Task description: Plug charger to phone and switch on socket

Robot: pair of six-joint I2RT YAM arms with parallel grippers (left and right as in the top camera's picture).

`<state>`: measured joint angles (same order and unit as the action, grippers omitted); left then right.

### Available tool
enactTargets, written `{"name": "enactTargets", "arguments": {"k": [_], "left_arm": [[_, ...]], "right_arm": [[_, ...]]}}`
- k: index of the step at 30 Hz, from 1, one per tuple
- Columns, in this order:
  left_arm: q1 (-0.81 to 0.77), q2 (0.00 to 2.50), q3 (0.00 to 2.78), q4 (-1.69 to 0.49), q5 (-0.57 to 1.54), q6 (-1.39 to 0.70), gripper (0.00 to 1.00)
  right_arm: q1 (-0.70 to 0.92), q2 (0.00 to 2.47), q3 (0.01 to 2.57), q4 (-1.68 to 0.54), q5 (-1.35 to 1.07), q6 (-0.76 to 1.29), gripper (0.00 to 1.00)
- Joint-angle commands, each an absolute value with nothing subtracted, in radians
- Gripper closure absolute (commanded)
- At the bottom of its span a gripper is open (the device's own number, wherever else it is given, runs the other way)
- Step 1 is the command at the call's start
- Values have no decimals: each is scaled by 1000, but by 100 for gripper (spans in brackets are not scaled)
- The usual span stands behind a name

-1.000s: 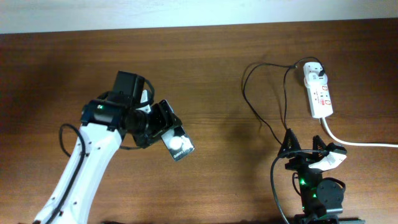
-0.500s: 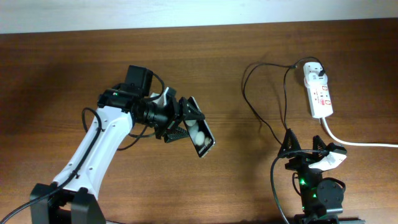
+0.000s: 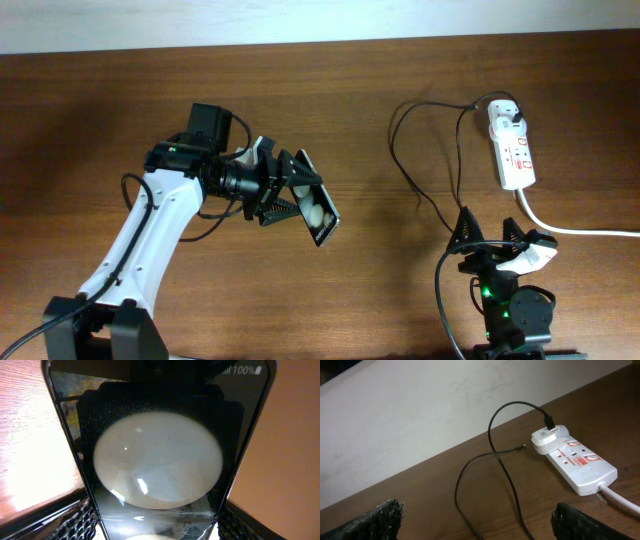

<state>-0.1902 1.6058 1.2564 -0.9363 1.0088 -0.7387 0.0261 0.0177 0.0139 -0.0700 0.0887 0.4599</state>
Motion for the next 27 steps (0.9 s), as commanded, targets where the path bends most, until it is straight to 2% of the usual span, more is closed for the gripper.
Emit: {"name": "enactTargets", "arguments": {"k": [1, 7, 14, 27], "left_arm": [[-186, 1604, 1257, -932, 1079, -741, 45], [-186, 1604, 1257, -931, 1147, -741, 41], [-186, 1604, 1257, -931, 1295, -741, 44], [-186, 1604, 1257, -931, 1302, -741, 46]], "right_arm": [[33, 12, 6, -74, 87, 449, 1], [33, 12, 6, -74, 87, 449, 2], [33, 12, 6, -74, 87, 449, 1], [33, 12, 6, -74, 87, 449, 1]]}}
